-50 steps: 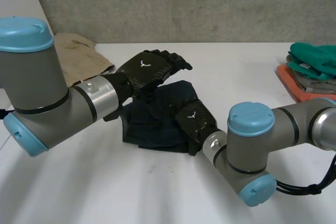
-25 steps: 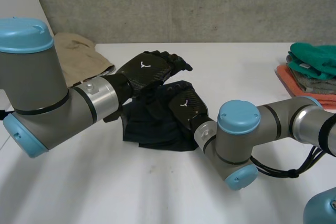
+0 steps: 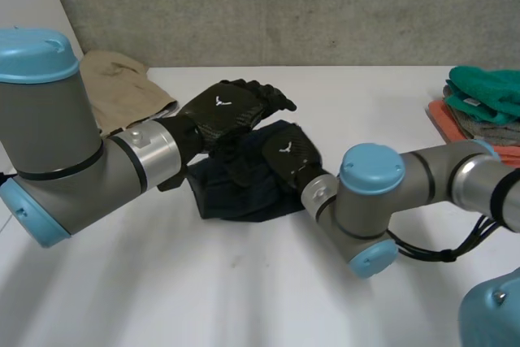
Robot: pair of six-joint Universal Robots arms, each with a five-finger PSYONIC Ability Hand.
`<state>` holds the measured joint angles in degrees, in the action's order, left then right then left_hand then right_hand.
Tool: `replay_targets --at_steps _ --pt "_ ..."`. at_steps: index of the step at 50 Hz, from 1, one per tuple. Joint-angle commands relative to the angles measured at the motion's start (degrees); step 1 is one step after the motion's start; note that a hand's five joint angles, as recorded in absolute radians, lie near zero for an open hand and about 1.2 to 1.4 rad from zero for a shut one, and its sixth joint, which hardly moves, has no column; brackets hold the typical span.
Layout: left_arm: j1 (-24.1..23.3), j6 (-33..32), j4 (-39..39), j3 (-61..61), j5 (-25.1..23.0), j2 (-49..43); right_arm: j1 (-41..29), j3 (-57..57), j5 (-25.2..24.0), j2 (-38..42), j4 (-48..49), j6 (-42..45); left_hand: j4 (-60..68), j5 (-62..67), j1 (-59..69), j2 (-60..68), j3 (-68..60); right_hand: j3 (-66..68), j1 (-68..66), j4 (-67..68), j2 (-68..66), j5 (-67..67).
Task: Fold the laundry.
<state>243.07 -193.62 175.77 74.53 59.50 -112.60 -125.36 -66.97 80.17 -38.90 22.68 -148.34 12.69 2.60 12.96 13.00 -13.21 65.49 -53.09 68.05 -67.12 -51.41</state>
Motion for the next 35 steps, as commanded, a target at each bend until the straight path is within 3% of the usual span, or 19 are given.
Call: replay_targets --at_steps 1,8,16,26,35 --pt "1.1 0.0 0.1 0.4 0.0 1.5 6.6 -2.5 -1.0 -4.5 -0.1 0.9 2.6 2.7 2.3 2.3 -2.1 14.5 -26.9 12.0 -12.9 -18.6" --pt "1.5 0.8 0.1 0.4 -0.1 1.9 13.5 -3.8 -8.5 -7.9 1.2 0.9 2.6 2.7 2.3 2.3 -2.1 14.5 -26.9 12.0 -12.9 -18.6" --pt "1.5 1.1 0.5 -0.4 -0.1 1.9 17.4 0.5 -13.9 -8.2 13.9 -1.4 2.6 2.7 2.3 2.3 -2.1 14.5 -26.9 12.0 -12.9 -18.6" --pt "0.7 1.1 0.5 -0.5 0.0 1.9 29.6 12.3 -14.4 -9.9 19.0 -17.2 2.7 2.8 2.5 2.4 -2.2 14.5 -26.9 12.0 -12.9 -18.6" --pt "-1.1 1.1 0.6 -1.5 0.0 3.1 41.7 20.3 -19.2 -3.7 19.9 -28.7 2.7 2.8 2.5 2.4 -2.2 14.5 -26.9 12.0 -12.9 -18.6"
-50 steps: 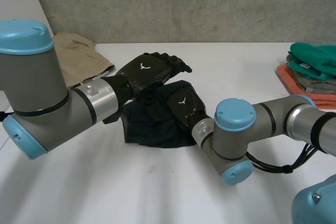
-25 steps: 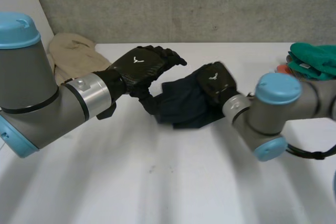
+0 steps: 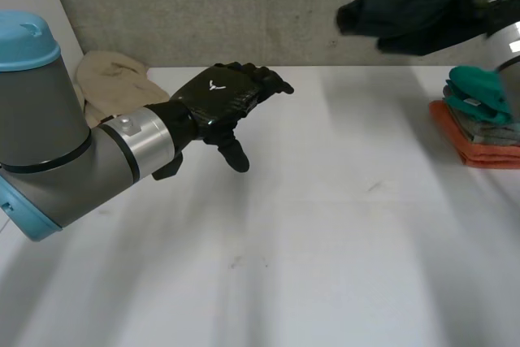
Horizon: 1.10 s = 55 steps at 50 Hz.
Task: Fold the laundry.
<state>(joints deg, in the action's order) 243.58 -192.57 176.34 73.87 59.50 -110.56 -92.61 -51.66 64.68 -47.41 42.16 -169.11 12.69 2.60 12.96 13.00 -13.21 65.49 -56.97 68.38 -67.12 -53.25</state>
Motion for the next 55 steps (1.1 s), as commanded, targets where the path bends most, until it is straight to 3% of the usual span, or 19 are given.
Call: replay_targets --at_steps 1,11,17,27,36,43,55 --pt "-1.9 0.0 0.1 -0.8 -0.1 1.2 9.9 5.0 -4.0 5.4 0.7 -8.9 2.7 2.8 2.5 2.4 -2.2 14.5 -23.0 11.6 -12.9 -16.7" --pt "-5.7 0.0 1.6 0.0 -0.2 1.4 19.9 -2.6 -13.3 11.5 9.6 -24.1 2.4 2.5 2.1 2.1 -1.9 14.5 -23.0 11.6 -12.9 -16.7" --pt "-7.6 -0.1 2.6 0.7 -0.7 1.6 22.0 -7.3 -14.5 14.2 15.0 -23.8 1.9 2.0 1.6 1.6 -1.4 14.5 -23.0 11.6 -12.9 -16.7" --pt "-9.0 -0.2 3.0 1.3 -0.7 1.5 23.3 -7.6 -14.7 16.9 15.6 -23.0 1.6 1.7 1.3 1.3 -1.0 14.5 -23.0 11.6 -12.9 -16.7" --pt "-8.9 -0.2 3.2 1.5 -0.7 1.3 24.3 -9.3 -14.1 16.0 14.7 -15.6 1.7 1.8 1.5 1.4 -1.2 14.5 -23.0 11.6 -12.9 -16.7" --pt "-8.9 -0.2 3.2 1.4 -0.7 1.4 28.5 -12.3 -12.2 9.4 13.5 -15.4 1.7 1.8 1.5 1.4 -1.2 14.5 -23.0 11.6 -12.9 -16.7" --pt "-8.8 -0.2 3.2 1.6 -0.6 1.2 28.5 -12.3 -12.4 13.0 12.8 -14.1 1.7 1.8 1.5 1.4 -1.2 14.5 -23.0 11.6 -12.9 -16.7"
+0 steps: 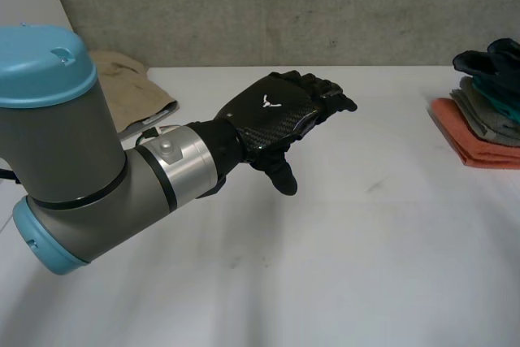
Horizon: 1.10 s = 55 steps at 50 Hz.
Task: Fold the laundry.
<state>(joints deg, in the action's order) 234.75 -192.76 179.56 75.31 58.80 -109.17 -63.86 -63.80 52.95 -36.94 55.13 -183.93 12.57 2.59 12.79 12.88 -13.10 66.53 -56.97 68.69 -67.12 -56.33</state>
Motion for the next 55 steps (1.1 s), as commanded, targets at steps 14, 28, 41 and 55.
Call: replay_targets --at_steps 14,28,41,55 --pt "0.0 0.0 0.0 0.2 0.0 0.0 0.1 -4.5 -0.8 -2.9 -0.8 0.7 1.7 1.7 1.5 1.4 -1.2 -56.5 47.0 -58.7 57.1 56.3" --pt "0.5 0.0 0.0 0.1 0.3 0.2 8.8 -8.0 0.0 -10.0 -16.9 8.4 1.3 1.3 1.1 1.0 -0.8 -56.5 47.0 -58.7 57.1 56.3" --pt "6.0 0.1 2.9 -1.3 6.1 4.3 12.3 -0.7 29.5 -18.1 -20.2 27.7 1.3 1.3 1.1 1.0 -0.8 -56.5 47.0 -58.7 57.1 56.3" --pt "12.8 1.1 9.0 -6.0 15.2 4.7 -17.6 -8.2 20.7 -38.9 -21.4 24.1 1.5 1.5 1.3 1.2 -1.0 -56.5 47.0 -58.7 57.1 56.3"
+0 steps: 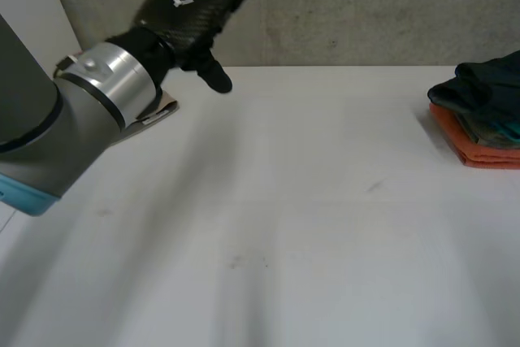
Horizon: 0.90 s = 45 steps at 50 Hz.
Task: Fold the laundry.
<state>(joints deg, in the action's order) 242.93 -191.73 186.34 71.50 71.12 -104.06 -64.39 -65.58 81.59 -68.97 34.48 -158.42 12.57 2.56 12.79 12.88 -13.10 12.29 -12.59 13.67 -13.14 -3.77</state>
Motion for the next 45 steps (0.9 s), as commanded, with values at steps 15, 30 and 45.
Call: replay_targets --at_steps 15,30,45 --pt "25.6 -10.4 4.6 -9.7 5.0 -19.2 -39.6 -34.9 -22.9 -7.6 -11.7 11.9 0.8 0.8 0.6 0.5 -0.3 -2.3 2.6 -3.7 3.1 3.8" --pt "30.7 -19.7 1.4 -28.3 -4.0 -45.6 -40.4 -47.6 -18.0 -6.8 -9.9 14.6 2.7 2.7 2.5 2.4 -2.2 -2.3 2.6 -3.7 3.1 3.8" --pt "30.8 -19.9 -1.9 -39.6 -4.0 -56.2 -40.2 -48.9 -18.0 -6.8 -9.6 14.6 27.2 27.2 27.0 26.9 -26.7 -2.3 2.6 -3.7 3.1 3.8"
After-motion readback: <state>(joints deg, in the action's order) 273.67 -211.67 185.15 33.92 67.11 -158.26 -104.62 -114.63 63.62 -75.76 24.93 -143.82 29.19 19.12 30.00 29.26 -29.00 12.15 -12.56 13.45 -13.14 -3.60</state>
